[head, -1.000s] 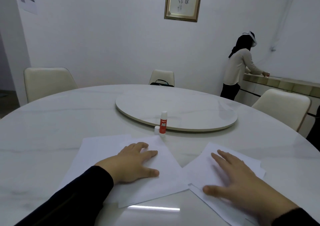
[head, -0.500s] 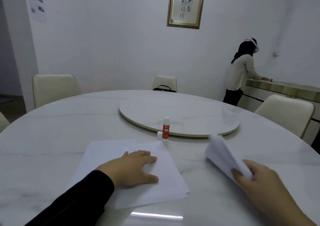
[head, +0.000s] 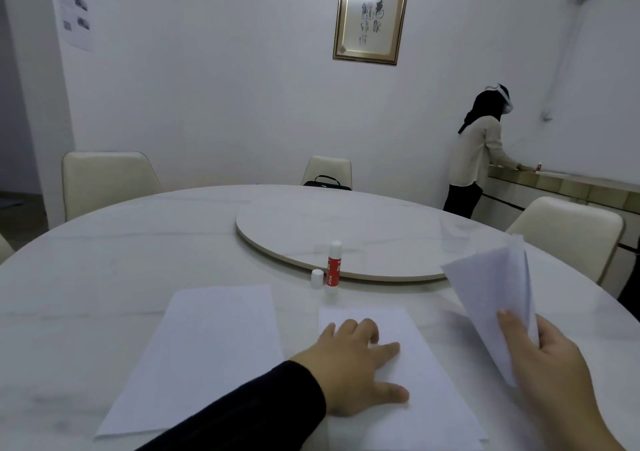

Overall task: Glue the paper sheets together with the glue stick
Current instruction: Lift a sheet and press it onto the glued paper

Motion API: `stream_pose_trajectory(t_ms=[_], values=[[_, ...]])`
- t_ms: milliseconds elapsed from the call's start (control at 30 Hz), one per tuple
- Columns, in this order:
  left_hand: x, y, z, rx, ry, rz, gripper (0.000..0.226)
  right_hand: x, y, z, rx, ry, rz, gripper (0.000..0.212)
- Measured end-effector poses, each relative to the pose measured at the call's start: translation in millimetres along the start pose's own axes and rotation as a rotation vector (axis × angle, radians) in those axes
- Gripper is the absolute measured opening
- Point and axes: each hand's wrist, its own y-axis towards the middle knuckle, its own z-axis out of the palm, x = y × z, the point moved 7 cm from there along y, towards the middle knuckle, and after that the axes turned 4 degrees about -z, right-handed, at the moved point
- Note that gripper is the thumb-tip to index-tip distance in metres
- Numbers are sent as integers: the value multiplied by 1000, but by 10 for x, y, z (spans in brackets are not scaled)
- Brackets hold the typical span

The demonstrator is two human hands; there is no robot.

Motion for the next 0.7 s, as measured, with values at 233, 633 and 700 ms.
stream_pose_trajectory(t_ms=[233,633,700], values=[[-86,401,-28,-49,-77,-12,63,475,-35,134,113,-158,-272,13],[1188,-314,-436,-278,-124,-578,44,149,-565,631,1035,-653,-307,56],[1452,-558,-340,-184,-85,-716,63,166,-588,621,1126,-685,-341,70]])
